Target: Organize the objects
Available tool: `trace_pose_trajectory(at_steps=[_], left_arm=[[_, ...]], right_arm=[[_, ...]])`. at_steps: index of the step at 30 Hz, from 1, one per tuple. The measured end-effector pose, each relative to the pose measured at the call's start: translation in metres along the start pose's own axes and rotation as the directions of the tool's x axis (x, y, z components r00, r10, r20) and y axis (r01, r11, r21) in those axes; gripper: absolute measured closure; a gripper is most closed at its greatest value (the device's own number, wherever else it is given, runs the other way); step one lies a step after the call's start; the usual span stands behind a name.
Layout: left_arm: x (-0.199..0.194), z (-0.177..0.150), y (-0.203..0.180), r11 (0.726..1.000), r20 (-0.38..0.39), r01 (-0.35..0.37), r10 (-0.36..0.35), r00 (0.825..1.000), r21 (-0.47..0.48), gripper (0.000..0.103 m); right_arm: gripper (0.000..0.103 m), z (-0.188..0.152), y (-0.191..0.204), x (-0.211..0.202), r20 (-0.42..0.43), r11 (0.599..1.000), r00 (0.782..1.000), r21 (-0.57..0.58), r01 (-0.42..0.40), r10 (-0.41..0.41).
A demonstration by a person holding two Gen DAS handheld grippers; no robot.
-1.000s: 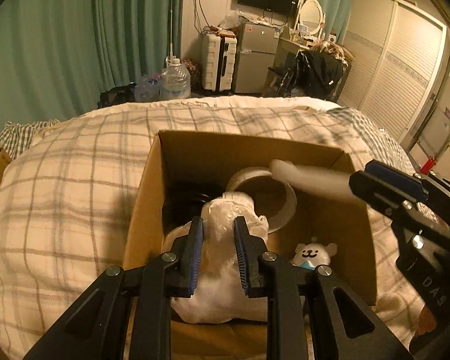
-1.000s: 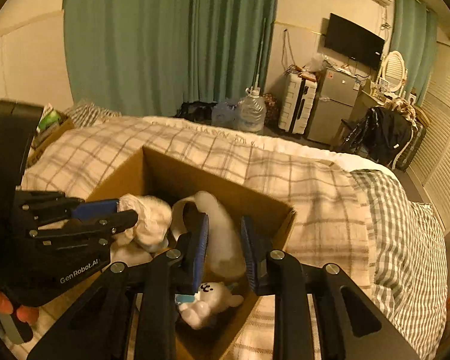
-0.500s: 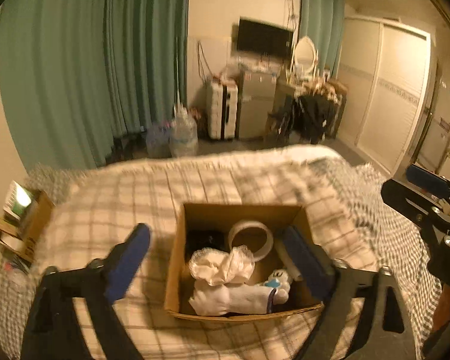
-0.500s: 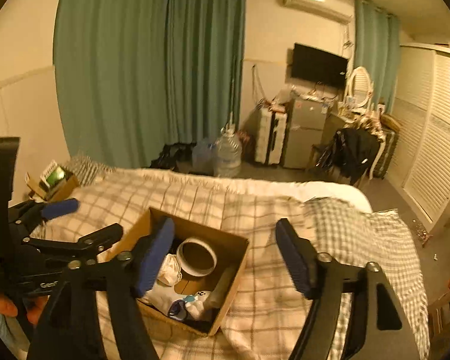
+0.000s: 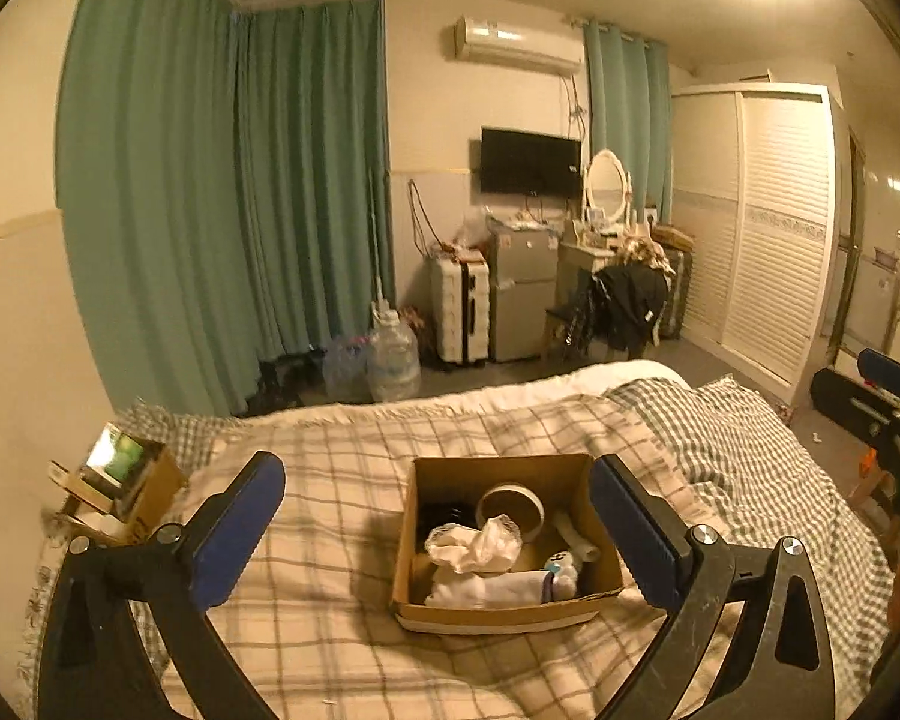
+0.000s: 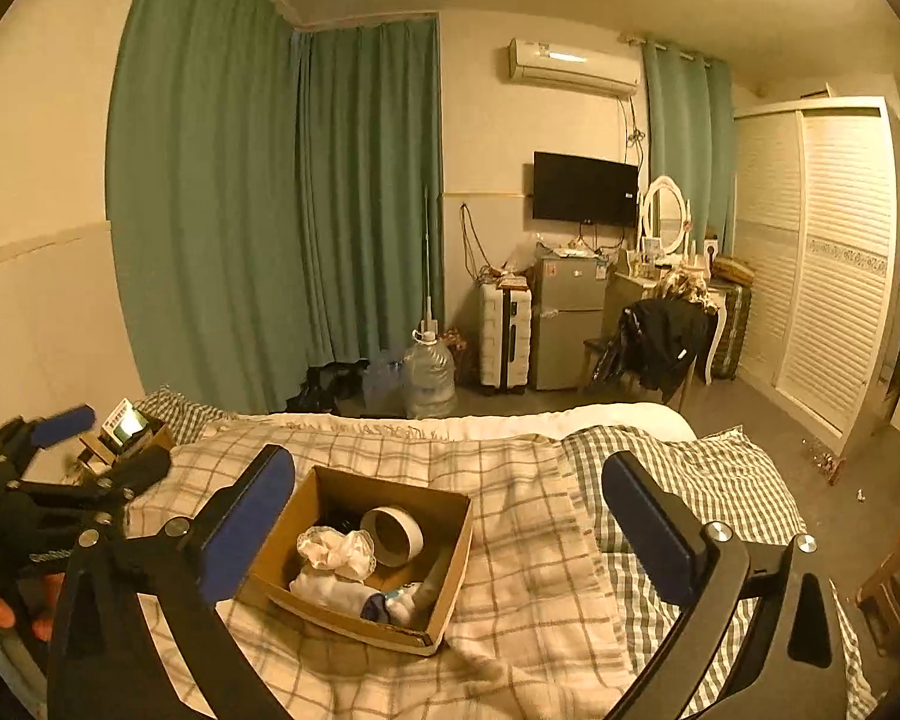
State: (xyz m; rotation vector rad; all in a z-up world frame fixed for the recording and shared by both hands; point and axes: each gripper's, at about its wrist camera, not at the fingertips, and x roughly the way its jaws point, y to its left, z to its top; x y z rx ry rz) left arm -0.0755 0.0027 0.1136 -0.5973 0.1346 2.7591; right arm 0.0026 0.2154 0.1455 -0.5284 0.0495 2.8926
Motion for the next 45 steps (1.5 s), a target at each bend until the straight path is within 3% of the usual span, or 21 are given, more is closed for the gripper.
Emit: trace_pose_trajectory(at_steps=[3, 9, 13, 17, 45], left_arm=[[-0.009, -0.019, -0.005, 1.0, 0.039, -0.028, 0.028, 0.999, -0.003, 0.0], [-0.001, -0.064, -0.015, 0.998, 0.044, -0.063, 0.062, 0.997, 0.008, 0.0], [0.013, -0.095, -0.008, 0.998, 0.001, -0.066, 0.066, 0.998, -0.019, 0.0], [0.026, -0.121, -0.003, 0.996, -0.047, -0.074, 0.072, 0.996, -0.05, 0.0], [0.03, -0.128, -0.013, 0.997, -0.067, -0.072, 0.07, 0.995, -0.03, 0.0]], right_arm=[[0.001, -0.018, 0.007, 0.004, -0.007, 1.0, 1.0, -0.031, -0.001, 0.001], [0.001, -0.077, 0.027, 0.029, 0.004, 0.99, 0.999, -0.136, 0.042, -0.042], [0.001, -0.117, 0.015, 0.05, -0.075, 0.998, 0.997, -0.051, -0.023, 0.019], [0.0, -0.138, 0.009, 0.068, -0.127, 0.999, 0.992, -0.038, 0.001, -0.005], [0.0, -0.137, 0.014, 0.065, -0.112, 0.999, 0.994, -0.047, -0.002, -0.003]])
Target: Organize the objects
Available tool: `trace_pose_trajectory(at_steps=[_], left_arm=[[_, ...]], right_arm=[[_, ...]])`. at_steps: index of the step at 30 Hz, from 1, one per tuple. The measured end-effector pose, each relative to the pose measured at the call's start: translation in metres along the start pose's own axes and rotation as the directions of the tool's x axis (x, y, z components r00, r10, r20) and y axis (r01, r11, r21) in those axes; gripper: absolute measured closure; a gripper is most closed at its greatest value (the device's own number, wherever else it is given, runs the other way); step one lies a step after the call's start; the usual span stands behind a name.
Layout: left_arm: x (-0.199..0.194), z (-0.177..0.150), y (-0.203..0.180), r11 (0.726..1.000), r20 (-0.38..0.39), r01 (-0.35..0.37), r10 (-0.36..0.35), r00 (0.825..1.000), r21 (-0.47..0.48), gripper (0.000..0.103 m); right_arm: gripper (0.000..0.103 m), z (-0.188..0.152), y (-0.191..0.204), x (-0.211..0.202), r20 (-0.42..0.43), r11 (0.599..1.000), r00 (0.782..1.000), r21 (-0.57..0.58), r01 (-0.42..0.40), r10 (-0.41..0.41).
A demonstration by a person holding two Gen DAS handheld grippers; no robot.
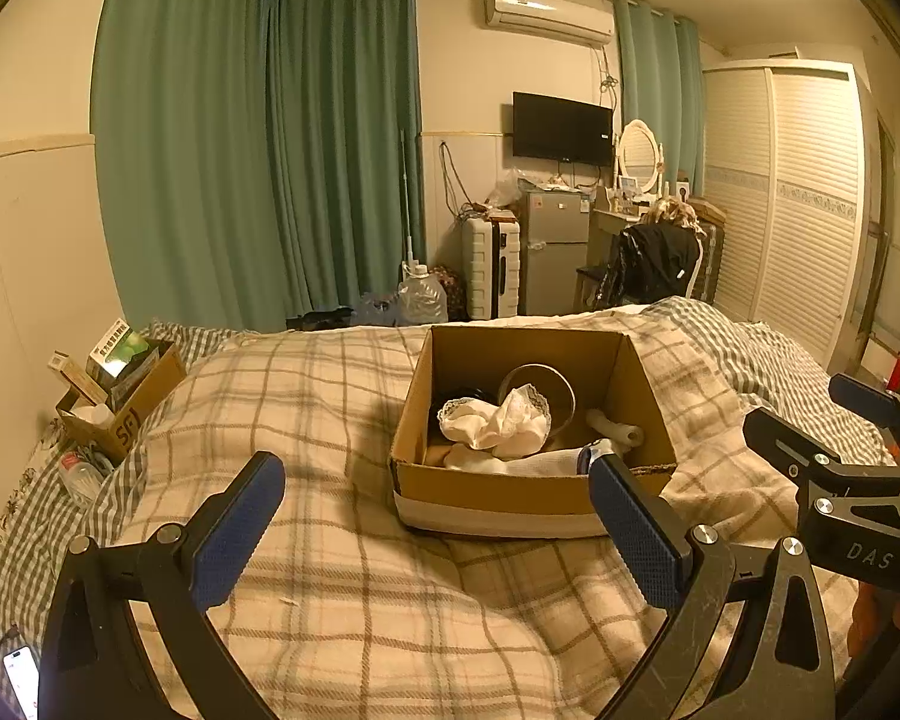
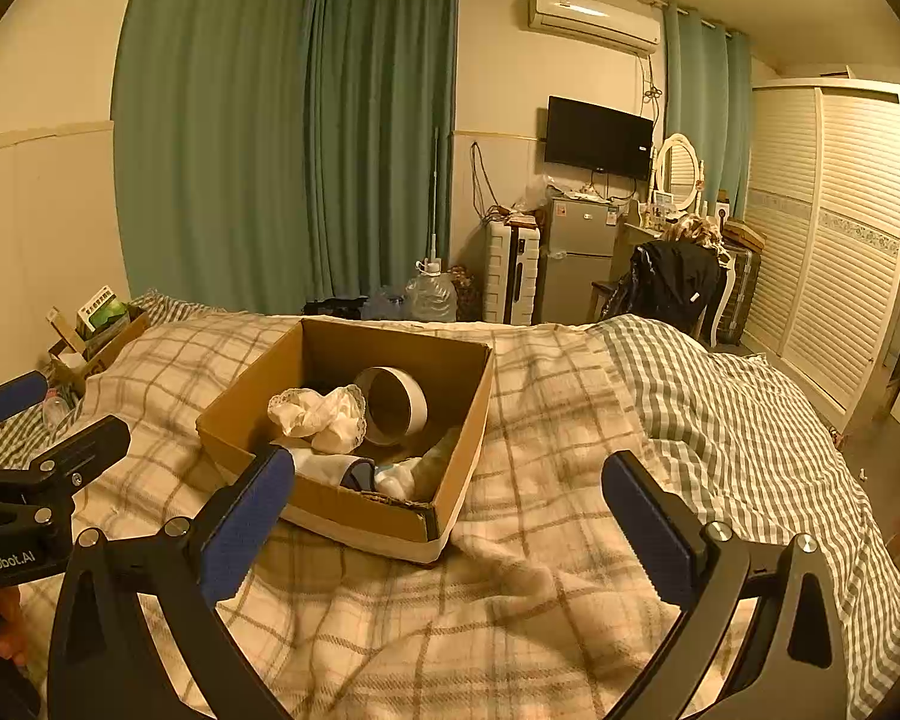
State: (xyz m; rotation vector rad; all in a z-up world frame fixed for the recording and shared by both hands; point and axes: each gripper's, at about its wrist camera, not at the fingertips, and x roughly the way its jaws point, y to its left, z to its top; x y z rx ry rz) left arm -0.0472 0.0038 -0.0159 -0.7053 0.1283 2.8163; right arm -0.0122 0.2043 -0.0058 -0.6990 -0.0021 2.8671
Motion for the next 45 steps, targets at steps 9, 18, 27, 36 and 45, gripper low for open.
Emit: trace_pose_trajectory(at_steps=[9, 18, 27, 36, 45], left_arm=[[0.0007, -0.0011, 0.0003, 1.0, -0.004, 0.003, -0.003, 1.0, -0.001, 0.0], [0.0007, -0.0013, 0.0, 1.0, -0.004, 0.003, -0.003, 1.0, 0.0, 0.0], [0.0012, -0.0025, -0.0005, 1.0, -0.006, 0.001, -0.001, 1.0, 0.001, 0.0], [0.0055, -0.0039, 0.0005, 1.0, -0.025, -0.007, 0.007, 1.0, 0.001, 0.0], [0.0047, -0.0037, 0.0002, 1.0, -0.023, -0.004, 0.004, 1.0, 0.0, 0.0]], right_arm=[[0.0, -0.0006, -0.0003, -0.0004, -0.004, 1.0, 1.0, 0.006, 0.001, -0.001], [0.0, -0.001, -0.0005, 0.0, -0.005, 1.0, 1.0, 0.007, 0.002, -0.002], [0.0, -0.0018, 0.0003, 0.001, -0.009, 1.0, 1.0, 0.009, 0.003, -0.003], [0.001, -0.0025, -0.0009, 0.0045, -0.024, 1.0, 1.0, 0.017, 0.008, -0.008], [0.001, -0.003, -0.0005, 0.0051, -0.028, 1.0, 1.0, 0.018, 0.007, -0.007]])
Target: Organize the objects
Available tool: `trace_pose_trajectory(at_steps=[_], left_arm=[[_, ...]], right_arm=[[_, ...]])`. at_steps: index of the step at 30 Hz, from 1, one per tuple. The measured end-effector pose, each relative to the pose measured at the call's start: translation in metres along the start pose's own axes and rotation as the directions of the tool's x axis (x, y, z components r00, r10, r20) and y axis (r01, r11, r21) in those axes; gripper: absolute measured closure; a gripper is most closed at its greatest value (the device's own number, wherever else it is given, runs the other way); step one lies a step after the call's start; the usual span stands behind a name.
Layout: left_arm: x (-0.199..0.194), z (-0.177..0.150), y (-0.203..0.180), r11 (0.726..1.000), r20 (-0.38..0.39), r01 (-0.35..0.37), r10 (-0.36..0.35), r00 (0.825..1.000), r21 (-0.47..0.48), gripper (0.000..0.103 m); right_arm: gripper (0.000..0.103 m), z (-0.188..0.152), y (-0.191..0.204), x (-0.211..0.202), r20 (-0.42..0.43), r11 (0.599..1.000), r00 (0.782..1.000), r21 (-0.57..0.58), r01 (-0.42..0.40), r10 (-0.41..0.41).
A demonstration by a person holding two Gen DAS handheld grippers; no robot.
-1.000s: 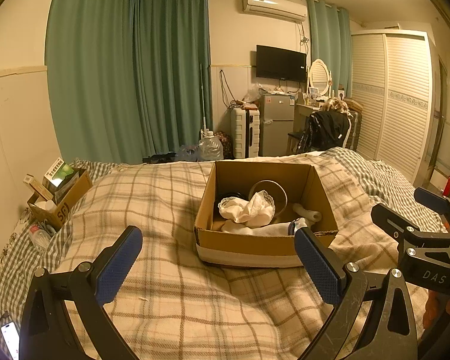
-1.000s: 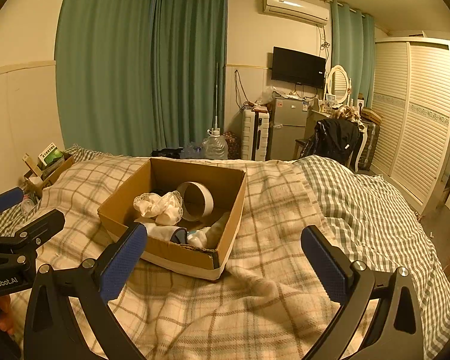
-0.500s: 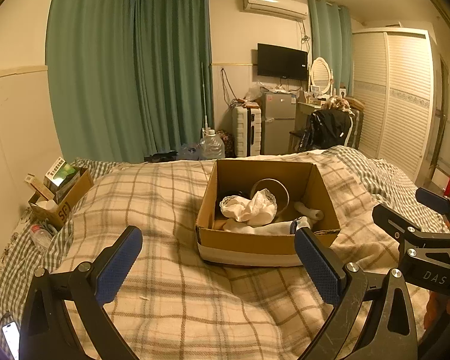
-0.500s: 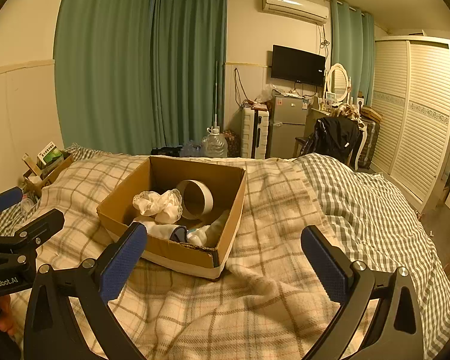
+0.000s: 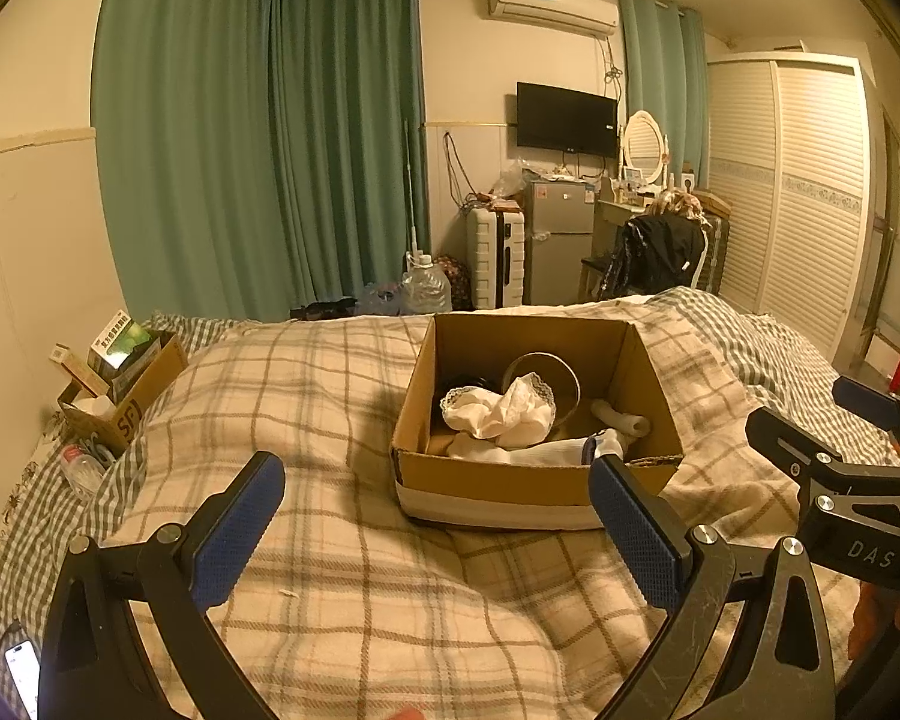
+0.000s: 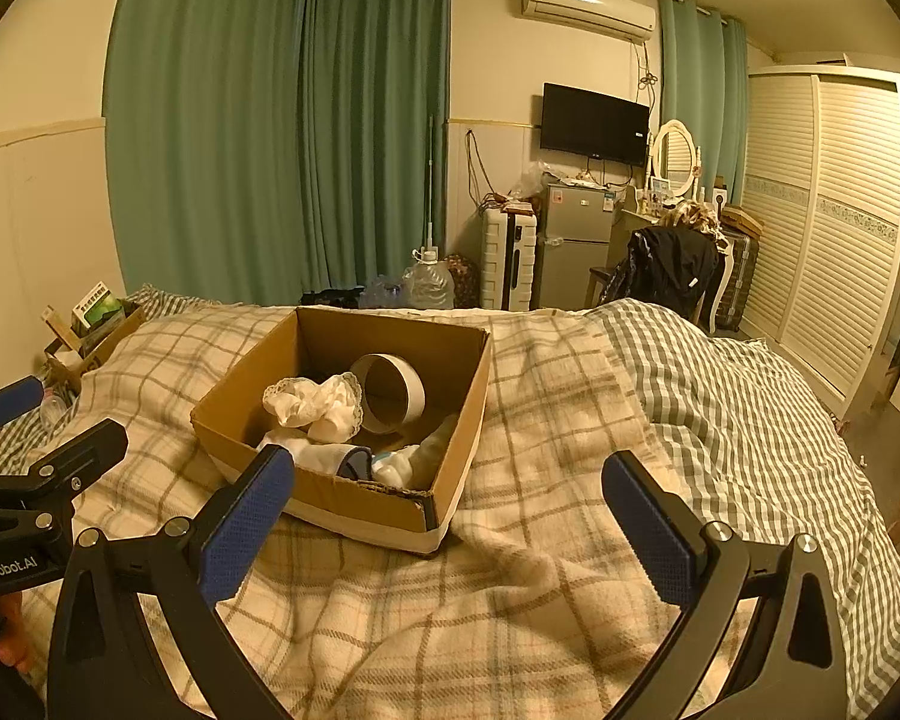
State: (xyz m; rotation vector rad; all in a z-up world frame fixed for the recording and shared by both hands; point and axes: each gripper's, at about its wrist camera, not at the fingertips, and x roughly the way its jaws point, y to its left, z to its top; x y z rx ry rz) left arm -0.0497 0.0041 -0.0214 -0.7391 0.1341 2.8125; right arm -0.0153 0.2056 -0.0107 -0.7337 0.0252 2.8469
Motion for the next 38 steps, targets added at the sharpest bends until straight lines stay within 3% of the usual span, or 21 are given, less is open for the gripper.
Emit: trace_pose_trajectory(at_steps=[38], left_arm=[[0.0003, -0.0001, 0.0018, 1.0, 0.004, 0.003, -0.003, 1.0, 0.002, 0.0]], right_arm=[[0.0, -0.0004, 0.001, 0.0003, -0.001, 1.0, 1.0, 0.0, 0.002, -0.002]])
